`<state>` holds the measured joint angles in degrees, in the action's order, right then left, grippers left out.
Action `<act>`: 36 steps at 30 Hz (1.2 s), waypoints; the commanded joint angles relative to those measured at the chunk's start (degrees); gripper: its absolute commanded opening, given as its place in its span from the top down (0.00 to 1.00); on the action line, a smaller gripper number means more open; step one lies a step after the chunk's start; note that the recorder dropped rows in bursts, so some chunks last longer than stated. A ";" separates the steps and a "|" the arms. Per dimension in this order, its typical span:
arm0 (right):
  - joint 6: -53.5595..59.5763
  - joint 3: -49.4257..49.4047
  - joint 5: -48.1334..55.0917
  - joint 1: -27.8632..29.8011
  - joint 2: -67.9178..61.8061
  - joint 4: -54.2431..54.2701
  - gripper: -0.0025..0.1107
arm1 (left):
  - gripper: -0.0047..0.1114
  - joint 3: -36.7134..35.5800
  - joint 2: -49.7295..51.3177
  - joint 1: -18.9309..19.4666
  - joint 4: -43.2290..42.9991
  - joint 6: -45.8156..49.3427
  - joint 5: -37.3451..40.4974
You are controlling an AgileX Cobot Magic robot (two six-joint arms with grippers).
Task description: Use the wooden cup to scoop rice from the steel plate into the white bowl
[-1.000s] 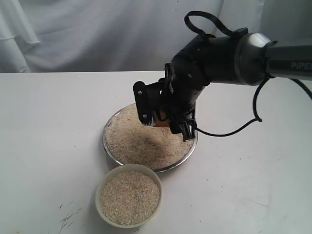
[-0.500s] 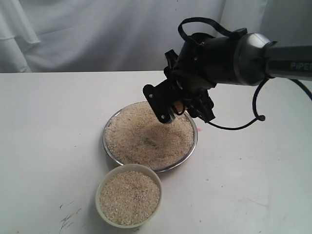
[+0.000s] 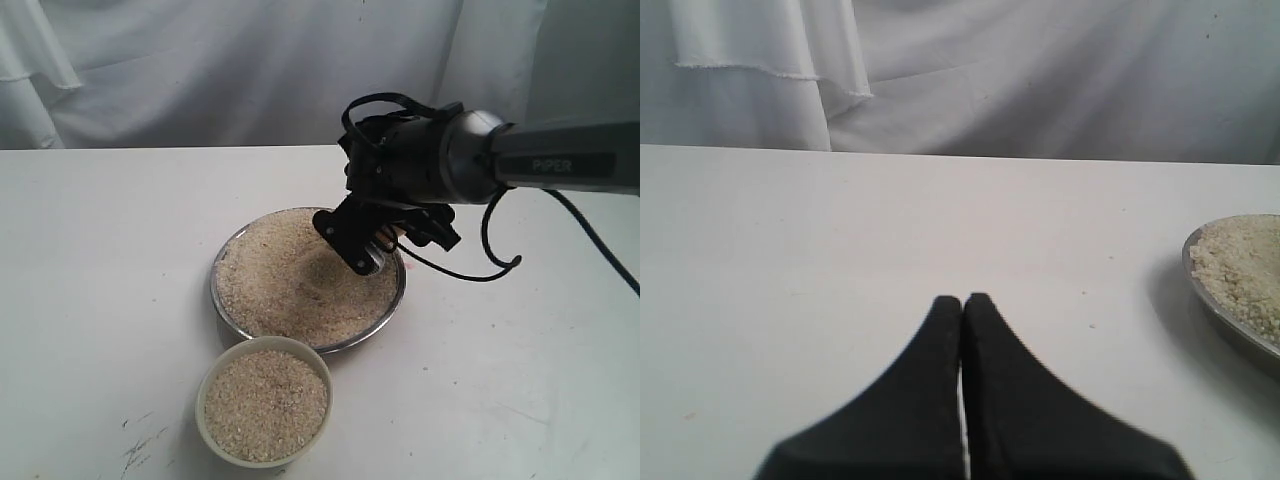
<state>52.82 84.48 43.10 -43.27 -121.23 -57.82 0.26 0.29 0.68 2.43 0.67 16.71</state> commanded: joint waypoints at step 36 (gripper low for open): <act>-6.76 3.26 2.64 -7.54 -9.69 -10.63 0.98 | 0.96 -0.26 -0.29 -0.09 0.04 -0.18 -0.36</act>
<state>46.89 87.53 47.50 -50.25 -130.63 -70.93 0.26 0.29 0.68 2.43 0.67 16.71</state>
